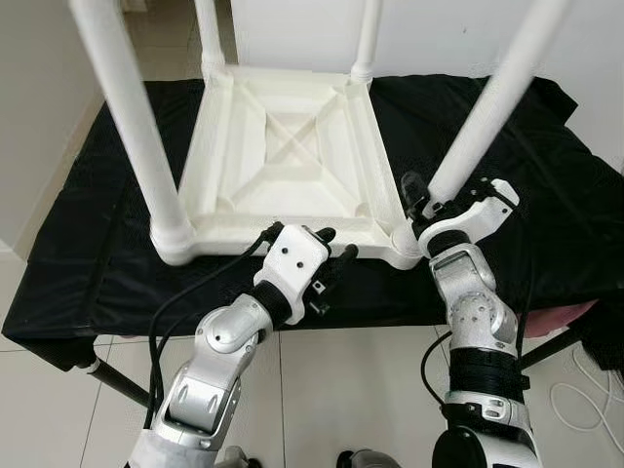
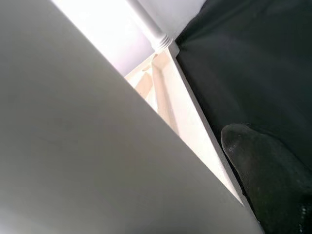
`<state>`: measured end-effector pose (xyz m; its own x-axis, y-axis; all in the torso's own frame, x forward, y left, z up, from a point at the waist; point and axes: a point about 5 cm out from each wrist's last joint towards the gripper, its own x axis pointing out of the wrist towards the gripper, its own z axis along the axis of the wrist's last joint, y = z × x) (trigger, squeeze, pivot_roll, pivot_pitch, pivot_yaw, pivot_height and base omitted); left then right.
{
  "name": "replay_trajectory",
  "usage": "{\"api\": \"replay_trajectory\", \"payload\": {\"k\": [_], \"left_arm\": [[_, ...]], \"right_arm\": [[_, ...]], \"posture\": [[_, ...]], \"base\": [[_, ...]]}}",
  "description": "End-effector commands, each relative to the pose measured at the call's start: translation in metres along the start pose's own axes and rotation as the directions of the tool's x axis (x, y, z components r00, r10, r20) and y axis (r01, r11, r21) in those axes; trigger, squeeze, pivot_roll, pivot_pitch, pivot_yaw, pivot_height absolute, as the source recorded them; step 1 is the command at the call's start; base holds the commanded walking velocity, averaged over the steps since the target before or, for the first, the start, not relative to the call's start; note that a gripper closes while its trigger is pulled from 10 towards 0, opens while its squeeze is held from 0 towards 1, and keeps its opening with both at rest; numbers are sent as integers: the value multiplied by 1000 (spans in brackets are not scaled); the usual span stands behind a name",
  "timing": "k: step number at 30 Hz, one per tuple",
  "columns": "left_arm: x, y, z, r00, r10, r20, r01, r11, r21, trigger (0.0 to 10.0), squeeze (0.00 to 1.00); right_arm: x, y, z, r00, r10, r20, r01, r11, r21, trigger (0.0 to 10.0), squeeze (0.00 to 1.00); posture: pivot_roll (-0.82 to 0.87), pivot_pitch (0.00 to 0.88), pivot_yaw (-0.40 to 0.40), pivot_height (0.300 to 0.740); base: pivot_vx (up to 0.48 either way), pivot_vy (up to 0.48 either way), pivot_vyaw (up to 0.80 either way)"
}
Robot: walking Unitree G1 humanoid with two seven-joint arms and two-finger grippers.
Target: Building children table
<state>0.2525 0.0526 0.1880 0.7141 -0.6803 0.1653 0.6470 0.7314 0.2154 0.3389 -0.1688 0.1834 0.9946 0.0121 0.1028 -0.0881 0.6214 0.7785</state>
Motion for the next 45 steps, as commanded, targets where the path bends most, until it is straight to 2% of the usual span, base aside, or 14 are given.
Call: {"api": "replay_trajectory", "payload": {"k": [1,3,5,12,16,19,20,24,25,31,33,37,42,45], "left_arm": [[3,1,1,998,64,1,-64,998,-5,10000,0],[4,1,2,998,64,3,-64,998,-6,10000,0],[5,0,3,998,64,6,-64,998,-8,10000,0],[8,0,6,997,72,17,-71,997,-16,10000,0],[8,0,6,997,73,17,-73,997,-17,10000,0],[9,0,7,997,79,17,-79,997,-18,10000,0],[9,-1,7,997,79,18,-79,997,-20,10000,0],[9,-1,7,996,82,20,-81,996,-21,10000,0],[10,-1,8,996,87,22,-86,996,-25,10000,0],[10,-1,8,996,89,22,-88,996,-27,10000,0],[10,-2,7,996,92,21,-92,995,-30,10000,0],[10,-2,7,995,99,16,-99,995,-34,10000,0],[10,-2,7,995,99,14,-98,994,-38,10000,0],[10,-2,6,995,97,11,-97,994,-41,10000,0]], "right_arm": [[0,0,-18,997,27,-74,-11,979,205,10000,0],[0,-2,-18,996,37,-81,-16,970,243,10000,0],[0,-5,-17,993,73,-87,-37,932,361,10000,0],[3,-35,-34,977,5,-214,97,880,465,10000,0],[4,-40,-37,973,-11,-230,118,881,458,10000,0],[5,-46,-50,950,6,-312,148,871,468,10000,0],[4,-49,-54,942,-5,-337,162,883,441,10000,0],[3,-53,-61,931,-13,-364,187,875,448,10000,0],[3,-61,-62,931,-38,-364,233,827,511,10000,0],[3,-64,-61,934,-47,-354,244,808,536,10000,0],[1,-71,-59,950,-39,-311,230,760,607,10000,0],[-2,-74,-59,959,1,-283,190,737,648,10000,0],[-3,-79,-60,956,-7,-294,211,714,668,10000,0],[-7,-89,-63,948,-49,-313,248,731,635,10000,0]], "posture": [[-59,87,40,740],[-59,87,40,740],[-59,87,40,740],[-56,86,37,740],[-56,86,37,740],[-51,84,36,740],[-51,84,36,740],[-41,76,30,740],[-41,76,30,740],[-41,76,30,740],[-36,78,26,740],[-36,80,28,740],[-38,84,35,740],[-40,87,37,740]], "base": [[0,0,0],[0,0,0],[0,0,0],[0,0,0],[0,0,0],[0,0,0],[0,0,0],[0,0,0],[0,0,0],[0,0,0],[0,0,0],[0,0,0],[0,0,0],[0,0,0]]}}
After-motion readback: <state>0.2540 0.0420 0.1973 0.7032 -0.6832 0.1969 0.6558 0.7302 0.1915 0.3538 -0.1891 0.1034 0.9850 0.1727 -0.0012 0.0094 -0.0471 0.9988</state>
